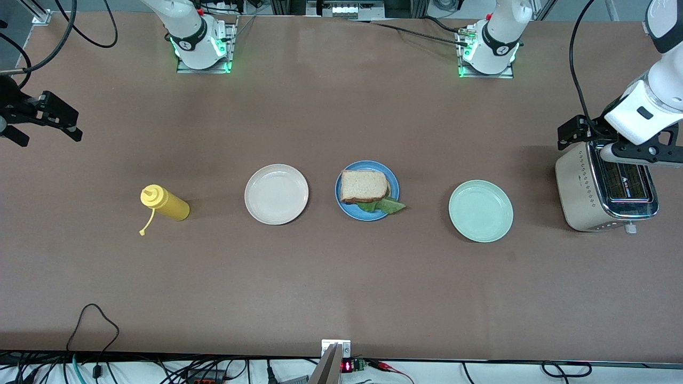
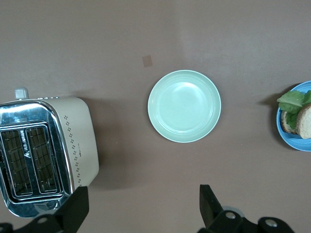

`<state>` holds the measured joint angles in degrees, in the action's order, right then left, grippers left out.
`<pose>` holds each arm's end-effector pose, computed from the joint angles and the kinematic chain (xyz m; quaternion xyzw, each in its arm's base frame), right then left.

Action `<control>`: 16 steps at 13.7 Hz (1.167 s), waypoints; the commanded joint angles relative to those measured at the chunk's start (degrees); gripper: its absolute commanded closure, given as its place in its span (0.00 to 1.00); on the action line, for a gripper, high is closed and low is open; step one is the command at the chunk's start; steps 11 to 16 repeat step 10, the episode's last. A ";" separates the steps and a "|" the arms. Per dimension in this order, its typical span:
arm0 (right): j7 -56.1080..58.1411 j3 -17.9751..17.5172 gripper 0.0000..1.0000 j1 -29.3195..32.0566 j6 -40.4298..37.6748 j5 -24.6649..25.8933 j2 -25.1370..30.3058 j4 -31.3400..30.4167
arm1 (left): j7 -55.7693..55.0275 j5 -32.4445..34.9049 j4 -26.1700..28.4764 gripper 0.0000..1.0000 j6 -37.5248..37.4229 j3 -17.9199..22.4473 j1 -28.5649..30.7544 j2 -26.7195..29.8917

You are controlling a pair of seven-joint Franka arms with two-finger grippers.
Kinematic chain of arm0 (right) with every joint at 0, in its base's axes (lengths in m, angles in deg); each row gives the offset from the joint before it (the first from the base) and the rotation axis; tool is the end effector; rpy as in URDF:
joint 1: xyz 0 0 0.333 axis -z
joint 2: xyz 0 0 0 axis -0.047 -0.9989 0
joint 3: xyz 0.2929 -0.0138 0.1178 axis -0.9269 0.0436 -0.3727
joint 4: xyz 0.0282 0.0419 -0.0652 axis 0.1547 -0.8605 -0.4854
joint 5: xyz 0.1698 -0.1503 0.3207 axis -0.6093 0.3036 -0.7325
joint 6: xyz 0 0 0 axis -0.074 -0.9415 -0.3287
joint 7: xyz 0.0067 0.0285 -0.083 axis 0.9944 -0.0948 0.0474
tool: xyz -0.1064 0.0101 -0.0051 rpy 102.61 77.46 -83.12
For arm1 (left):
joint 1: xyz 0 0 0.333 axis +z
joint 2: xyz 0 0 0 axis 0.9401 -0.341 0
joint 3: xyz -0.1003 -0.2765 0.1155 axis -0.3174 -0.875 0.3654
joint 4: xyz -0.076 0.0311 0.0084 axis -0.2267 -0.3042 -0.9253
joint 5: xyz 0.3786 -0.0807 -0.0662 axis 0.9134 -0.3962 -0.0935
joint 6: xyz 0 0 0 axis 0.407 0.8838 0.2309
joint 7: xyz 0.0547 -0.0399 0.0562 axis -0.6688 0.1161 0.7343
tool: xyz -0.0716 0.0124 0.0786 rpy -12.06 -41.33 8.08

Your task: Make sandwich in blue plate with both arms

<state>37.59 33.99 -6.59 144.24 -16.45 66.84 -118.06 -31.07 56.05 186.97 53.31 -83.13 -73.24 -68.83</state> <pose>0.5727 0.0146 0.6526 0.9950 0.0660 0.0749 0.0049 0.5602 -0.0234 0.5635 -0.9989 0.0429 0.0151 0.0099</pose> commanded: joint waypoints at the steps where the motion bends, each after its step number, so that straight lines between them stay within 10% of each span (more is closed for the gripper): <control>1: 0.28 -0.17 0.00 0.12 -0.19 -0.51 -0.57 2.01 | -1.14 -0.86 1.05 0.00 0.76 0.47 -0.51 1.15; 16: 0.37 -0.08 0.00 0.29 -0.19 -0.77 -0.66 2.01 | -2.63 -0.78 0.61 0.00 0.50 0.38 -1.04 1.15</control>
